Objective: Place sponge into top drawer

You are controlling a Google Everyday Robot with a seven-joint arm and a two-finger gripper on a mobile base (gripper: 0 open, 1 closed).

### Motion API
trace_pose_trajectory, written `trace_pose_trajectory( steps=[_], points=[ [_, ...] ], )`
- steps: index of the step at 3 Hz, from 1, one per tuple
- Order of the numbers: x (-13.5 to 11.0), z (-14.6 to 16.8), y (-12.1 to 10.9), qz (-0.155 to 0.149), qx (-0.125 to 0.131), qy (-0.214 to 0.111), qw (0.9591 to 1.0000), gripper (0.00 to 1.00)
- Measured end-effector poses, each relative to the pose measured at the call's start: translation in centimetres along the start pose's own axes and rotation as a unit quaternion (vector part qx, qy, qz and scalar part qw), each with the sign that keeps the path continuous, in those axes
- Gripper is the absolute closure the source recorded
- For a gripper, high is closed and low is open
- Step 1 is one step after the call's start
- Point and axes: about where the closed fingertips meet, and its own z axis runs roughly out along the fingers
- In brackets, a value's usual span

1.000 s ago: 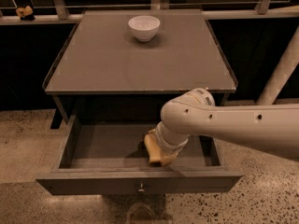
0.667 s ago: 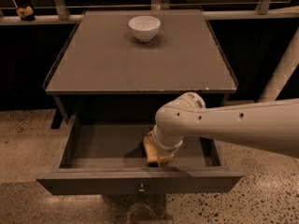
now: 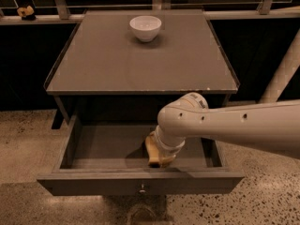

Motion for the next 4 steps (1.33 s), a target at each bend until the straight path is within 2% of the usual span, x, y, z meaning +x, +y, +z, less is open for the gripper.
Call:
trace_pose_trajectory(
  steps=[3,4],
  points=[
    [0.0,0.0,0.0,0.0,0.0,0.0,1.0,0.12],
    [0.0,-0.01,0.0,0.0,0.0,0.0,1.0,0.0]
  ],
)
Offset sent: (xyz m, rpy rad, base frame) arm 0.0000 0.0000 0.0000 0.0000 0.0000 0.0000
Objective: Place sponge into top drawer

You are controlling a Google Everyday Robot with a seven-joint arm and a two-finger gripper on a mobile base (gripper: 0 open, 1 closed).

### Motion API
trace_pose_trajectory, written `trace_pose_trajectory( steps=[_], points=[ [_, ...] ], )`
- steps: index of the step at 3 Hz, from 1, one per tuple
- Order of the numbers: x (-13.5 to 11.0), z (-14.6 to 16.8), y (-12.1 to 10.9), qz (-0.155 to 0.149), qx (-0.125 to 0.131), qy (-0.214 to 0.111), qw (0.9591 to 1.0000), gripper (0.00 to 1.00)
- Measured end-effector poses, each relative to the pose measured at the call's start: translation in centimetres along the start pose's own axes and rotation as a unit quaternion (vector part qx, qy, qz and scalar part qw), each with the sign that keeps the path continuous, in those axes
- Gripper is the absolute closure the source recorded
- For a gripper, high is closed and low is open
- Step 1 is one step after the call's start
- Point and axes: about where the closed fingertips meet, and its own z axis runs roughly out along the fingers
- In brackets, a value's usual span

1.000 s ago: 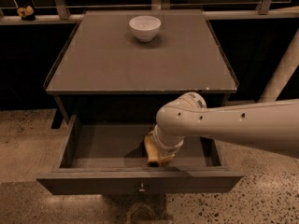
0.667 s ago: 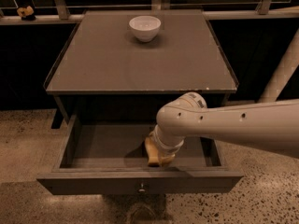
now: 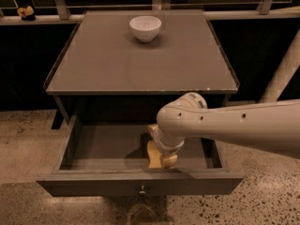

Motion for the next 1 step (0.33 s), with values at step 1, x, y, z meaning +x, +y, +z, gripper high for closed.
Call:
trace_pose_trajectory(
  steps=[1],
  points=[
    [0.0,0.0,0.0,0.0,0.0,0.0,1.0,0.0]
  ],
)
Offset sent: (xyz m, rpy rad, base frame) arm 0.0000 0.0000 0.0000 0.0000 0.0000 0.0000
